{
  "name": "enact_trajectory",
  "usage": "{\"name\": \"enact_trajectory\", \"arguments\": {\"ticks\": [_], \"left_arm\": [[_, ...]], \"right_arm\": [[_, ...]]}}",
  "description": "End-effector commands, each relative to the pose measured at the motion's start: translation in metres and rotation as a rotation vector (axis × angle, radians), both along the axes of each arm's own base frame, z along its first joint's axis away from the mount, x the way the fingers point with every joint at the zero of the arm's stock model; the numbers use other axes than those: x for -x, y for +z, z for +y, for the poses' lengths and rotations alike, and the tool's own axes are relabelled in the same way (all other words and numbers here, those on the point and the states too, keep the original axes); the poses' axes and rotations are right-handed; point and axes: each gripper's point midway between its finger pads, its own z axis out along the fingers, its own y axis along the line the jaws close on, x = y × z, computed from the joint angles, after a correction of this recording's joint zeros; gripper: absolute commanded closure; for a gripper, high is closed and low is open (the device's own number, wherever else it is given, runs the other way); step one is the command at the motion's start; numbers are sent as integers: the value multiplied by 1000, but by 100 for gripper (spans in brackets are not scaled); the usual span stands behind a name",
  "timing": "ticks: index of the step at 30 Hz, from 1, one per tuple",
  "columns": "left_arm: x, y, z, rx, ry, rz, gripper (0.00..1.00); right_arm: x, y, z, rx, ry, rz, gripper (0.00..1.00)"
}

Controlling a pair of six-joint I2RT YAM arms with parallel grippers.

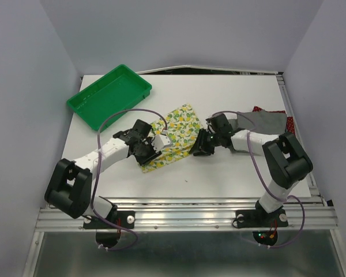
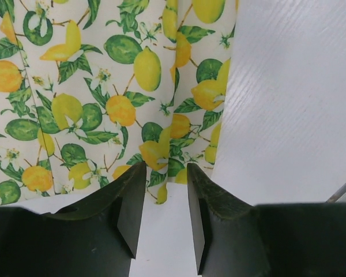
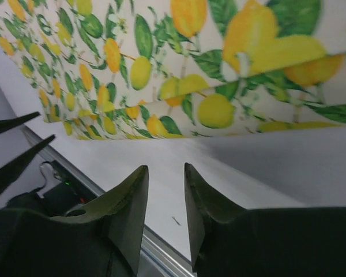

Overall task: Fold and stack the skirts
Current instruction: Fold the skirt

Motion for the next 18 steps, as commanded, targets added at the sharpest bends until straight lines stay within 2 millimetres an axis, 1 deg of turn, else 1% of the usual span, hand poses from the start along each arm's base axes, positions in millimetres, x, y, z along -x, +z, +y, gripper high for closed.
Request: {"name": "enact_trajectory", "arguments": {"ticks": [1,2,3,4,5,7,8,9,13,15,18], "left_arm": [[-25,11,-8,10,40,-78,57],[-27,11,-9,11,44,-82,58],[-29,10,-10,9,48,-85,59],[-32,12,-11,14,56,-87,59],[-34,11,-12,14,61,-86,60],[-34,10,-15,26,66,-77,61],[-33,10,-17,33,72,-69,62],[-33,8,-18,39,74,-57,62],[-33,8,-23,60,80,-47,62],[-31,8,-26,67,69,-32,62],[-28,7,-29,68,51,-17,60]], "right_arm": [[-11,33,58,-213,-73,13,67],[-9,30,62,-217,-78,39,69],[-7,23,64,-220,-87,81,74],[-4,24,69,-241,-87,92,77],[2,19,74,-251,-106,147,84],[9,13,80,-258,-108,175,90],[13,8,83,-249,-101,179,93],[13,-6,80,-221,-112,190,97],[10,-34,77,-166,-122,193,99],[6,-41,74,-143,-138,182,99],[7,-48,73,-130,-145,188,99]]}}
